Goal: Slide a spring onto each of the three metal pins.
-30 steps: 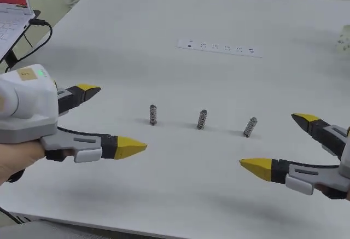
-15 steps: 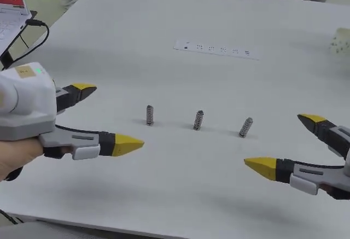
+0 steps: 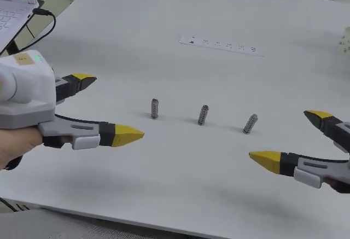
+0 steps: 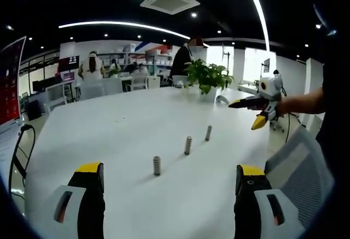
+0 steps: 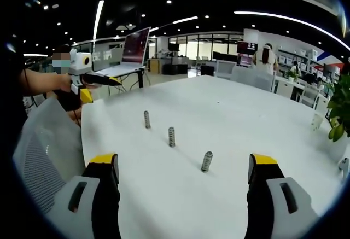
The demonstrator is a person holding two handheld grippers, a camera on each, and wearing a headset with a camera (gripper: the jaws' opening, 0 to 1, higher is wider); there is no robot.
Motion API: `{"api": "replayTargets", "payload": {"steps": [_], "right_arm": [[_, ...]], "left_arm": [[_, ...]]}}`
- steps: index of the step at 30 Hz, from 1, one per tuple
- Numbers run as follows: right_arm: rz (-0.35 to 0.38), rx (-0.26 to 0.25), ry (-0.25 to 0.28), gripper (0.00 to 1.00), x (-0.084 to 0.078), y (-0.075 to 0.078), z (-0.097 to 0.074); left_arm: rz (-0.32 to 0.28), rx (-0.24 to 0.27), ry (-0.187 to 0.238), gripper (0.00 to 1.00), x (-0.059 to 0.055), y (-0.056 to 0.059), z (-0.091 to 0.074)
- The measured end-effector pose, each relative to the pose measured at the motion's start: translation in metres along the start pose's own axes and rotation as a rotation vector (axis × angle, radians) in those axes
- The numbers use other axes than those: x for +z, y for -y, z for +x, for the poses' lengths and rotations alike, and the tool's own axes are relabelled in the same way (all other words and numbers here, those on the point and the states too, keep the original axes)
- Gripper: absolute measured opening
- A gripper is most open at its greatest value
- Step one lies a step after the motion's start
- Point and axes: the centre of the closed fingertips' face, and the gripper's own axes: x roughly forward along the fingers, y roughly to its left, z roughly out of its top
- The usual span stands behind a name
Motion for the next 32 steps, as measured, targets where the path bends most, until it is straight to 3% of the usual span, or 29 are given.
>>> {"api": "replayTargets", "payload": {"steps": [11,20,32], "right_arm": [[0.000,-0.021,0.015,0.99,0.0043,0.0048,-0.0037],[0.008,-0.006,0.009,0.99,-0.0022,0.0002,-0.0065],[-0.088,0.023,0.010,0.99,0.0013,-0.0026,-0.0004]], "left_arm": [[0.009,-0.007,0.006,0.98,0.0035,0.0018,0.0060],[0.005,-0.011,-0.009,0.98,-0.0014,0.0051,0.0022],[-0.003,-0.005,0.007,0.98,0.0003,0.0042,0.0011]]}}
